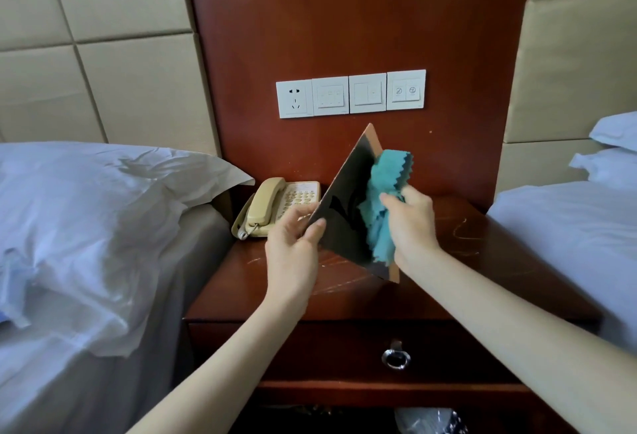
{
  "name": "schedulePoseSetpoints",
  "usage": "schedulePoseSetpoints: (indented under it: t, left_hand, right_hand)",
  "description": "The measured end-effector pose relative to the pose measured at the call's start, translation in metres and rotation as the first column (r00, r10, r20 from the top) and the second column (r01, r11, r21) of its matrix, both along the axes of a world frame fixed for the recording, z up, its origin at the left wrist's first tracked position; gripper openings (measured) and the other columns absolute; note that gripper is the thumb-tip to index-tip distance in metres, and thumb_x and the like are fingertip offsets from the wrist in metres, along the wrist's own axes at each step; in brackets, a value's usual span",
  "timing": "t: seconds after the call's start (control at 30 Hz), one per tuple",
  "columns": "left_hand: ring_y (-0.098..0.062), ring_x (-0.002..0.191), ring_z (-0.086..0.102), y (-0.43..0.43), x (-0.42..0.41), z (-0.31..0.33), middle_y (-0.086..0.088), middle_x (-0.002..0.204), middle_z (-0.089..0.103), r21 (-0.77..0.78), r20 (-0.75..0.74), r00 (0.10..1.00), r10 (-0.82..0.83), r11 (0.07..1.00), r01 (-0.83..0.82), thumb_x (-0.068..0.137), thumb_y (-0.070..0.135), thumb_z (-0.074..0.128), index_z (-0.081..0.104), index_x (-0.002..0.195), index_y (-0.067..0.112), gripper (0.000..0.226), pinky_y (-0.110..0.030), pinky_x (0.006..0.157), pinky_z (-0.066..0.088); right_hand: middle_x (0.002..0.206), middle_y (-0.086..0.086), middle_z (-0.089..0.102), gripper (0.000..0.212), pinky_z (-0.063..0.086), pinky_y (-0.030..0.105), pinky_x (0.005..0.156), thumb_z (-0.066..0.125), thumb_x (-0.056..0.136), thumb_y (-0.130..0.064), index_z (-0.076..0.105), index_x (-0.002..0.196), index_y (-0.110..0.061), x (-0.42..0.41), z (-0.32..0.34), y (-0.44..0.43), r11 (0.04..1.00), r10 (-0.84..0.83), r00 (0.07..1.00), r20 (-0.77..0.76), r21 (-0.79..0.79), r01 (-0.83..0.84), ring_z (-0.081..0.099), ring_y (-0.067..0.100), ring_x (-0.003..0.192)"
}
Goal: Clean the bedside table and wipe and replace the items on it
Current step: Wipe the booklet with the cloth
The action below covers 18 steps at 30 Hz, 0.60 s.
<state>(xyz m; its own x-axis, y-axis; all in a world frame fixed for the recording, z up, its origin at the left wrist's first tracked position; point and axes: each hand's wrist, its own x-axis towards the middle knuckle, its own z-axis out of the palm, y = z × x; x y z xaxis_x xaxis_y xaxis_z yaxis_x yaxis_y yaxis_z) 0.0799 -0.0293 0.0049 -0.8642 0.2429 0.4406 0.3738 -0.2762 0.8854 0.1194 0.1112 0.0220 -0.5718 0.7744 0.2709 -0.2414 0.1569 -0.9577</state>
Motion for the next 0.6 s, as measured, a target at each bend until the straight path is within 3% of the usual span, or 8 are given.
schedulePoseSetpoints:
  t: [0.1,0.2,0.3,0.37,0.47,0.6]
  left_hand:
    - [-0.006,0.091,0.067,0.005,-0.002,-0.001,0.010,0.092,0.072,-0.113,-0.315,0.943,0.105,0.983,-0.147,0.090,0.003,0.056,0.065,0.094,0.025,0.023,-0.028,0.083,0.053]
    - [-0.002,0.092,0.060,0.001,-0.003,0.001,0.017,0.095,0.067,-0.139,-0.684,0.697,0.215,0.899,-0.414,0.089,0.007,0.058,0.066,0.105,0.022,0.023,-0.011,0.075,0.045]
    - [-0.016,0.096,0.062,-0.001,-0.007,0.006,-0.002,0.110,0.070,-0.135,-0.875,0.455,0.165,0.819,-0.557,0.088,0.008,0.058,0.067,0.113,0.013,0.027,-0.029,0.077,0.052]
    - [-0.021,0.104,0.063,-0.001,-0.009,0.010,-0.003,0.120,0.067,-0.130,-0.931,0.348,0.115,0.785,-0.606,0.088,0.010,0.061,0.068,0.112,0.011,0.026,-0.035,0.084,0.051]
    - [-0.021,0.118,0.056,0.000,-0.008,0.007,0.000,0.131,0.060,-0.213,-0.959,0.281,-0.021,0.709,-0.672,0.088,0.027,0.061,0.064,0.118,0.017,0.031,-0.041,0.097,0.042]
    - [-0.006,0.135,0.035,-0.012,-0.009,-0.006,0.009,0.147,0.037,-0.367,-0.912,0.376,-0.164,0.737,-0.568,0.089,0.052,0.049,0.043,0.134,0.028,0.052,-0.040,0.110,0.019]
  right_hand:
    - [0.099,0.009,0.070,0.017,0.054,0.045,0.086,0.049,0.097,-0.019,0.065,0.091,-0.019,0.001,0.023,-0.018,0.934,0.146,0.973,-0.177,-0.300,-0.195,0.067,0.027,0.092]
    - [0.097,0.010,0.067,0.014,0.053,0.045,0.087,0.060,0.092,-0.031,0.062,0.089,-0.017,0.003,0.044,-0.019,0.863,0.162,0.945,-0.285,-0.423,-0.276,0.067,0.026,0.092]
    - [0.106,0.012,0.067,0.042,0.054,0.046,0.088,0.071,0.080,-0.043,0.061,0.107,-0.012,0.006,0.053,-0.017,0.809,0.233,0.924,-0.302,-0.468,-0.357,0.067,0.028,0.097]
    - [0.102,0.014,0.069,0.027,0.056,0.045,0.083,0.069,0.085,-0.026,0.063,0.105,-0.009,0.008,0.054,-0.014,0.830,0.220,0.914,-0.341,-0.427,-0.359,0.068,0.029,0.092]
    - [0.082,0.011,0.069,0.007,0.057,0.035,0.065,0.064,0.086,-0.004,0.063,0.091,-0.009,0.010,0.055,-0.006,0.884,0.132,0.939,-0.316,-0.391,-0.256,0.067,0.024,0.070]
    - [0.062,0.006,0.069,0.011,0.056,0.031,0.047,0.073,0.076,-0.001,0.066,0.076,-0.010,0.013,0.052,0.007,0.902,0.118,0.962,-0.246,-0.378,-0.207,0.066,0.020,0.052]
